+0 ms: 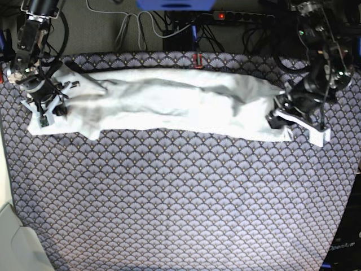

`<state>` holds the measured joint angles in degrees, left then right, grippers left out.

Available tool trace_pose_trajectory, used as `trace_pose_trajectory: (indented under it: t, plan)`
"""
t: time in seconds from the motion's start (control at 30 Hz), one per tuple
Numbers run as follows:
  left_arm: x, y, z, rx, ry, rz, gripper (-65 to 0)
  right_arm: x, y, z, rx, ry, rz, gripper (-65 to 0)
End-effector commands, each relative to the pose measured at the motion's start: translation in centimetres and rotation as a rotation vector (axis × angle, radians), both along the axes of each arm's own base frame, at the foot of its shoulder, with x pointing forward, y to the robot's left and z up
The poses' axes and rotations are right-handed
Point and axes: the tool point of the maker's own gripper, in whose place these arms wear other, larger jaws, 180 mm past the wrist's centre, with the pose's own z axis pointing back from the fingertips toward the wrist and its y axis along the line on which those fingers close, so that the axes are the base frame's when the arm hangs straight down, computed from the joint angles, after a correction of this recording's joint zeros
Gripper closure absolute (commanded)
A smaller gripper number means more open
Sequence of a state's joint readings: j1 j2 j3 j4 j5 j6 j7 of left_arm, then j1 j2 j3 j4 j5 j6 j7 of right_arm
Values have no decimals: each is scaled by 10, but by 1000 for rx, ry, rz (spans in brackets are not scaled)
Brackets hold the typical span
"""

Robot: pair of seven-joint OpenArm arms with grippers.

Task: Fold the T-shirt properly
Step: 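Lift the shirt end with the left gripper and fold it toward the right gripper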

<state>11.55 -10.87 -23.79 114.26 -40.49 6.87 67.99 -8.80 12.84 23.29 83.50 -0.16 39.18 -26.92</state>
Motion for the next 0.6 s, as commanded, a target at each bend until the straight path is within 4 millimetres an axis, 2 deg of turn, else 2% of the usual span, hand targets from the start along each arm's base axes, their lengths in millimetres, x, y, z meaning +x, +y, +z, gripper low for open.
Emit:
trace_pose_trajectory:
  t: [0.0, 0.13, 0.3, 0.5, 0.57]
  plan:
    - [7, 2, 14, -7, -52, -1, -5, 0, 0, 1, -11, 10, 17, -1]
    - [6, -3, 16, -47, -57, -9, -5, -1, -1, 0, -11, 13, 17, -1]
    - [6, -20, 24, -152, -78, -41, -5, -2, -1, 0, -11, 14, 17, -1]
    - [5, -48, 33, -299, -104, -68, -5, -3, -1, -1, -11, 18, 17, -1]
    - [4, -64, 32, -330, -98, -94, -5, -3, 0, -1, -10, 18, 17, -1]
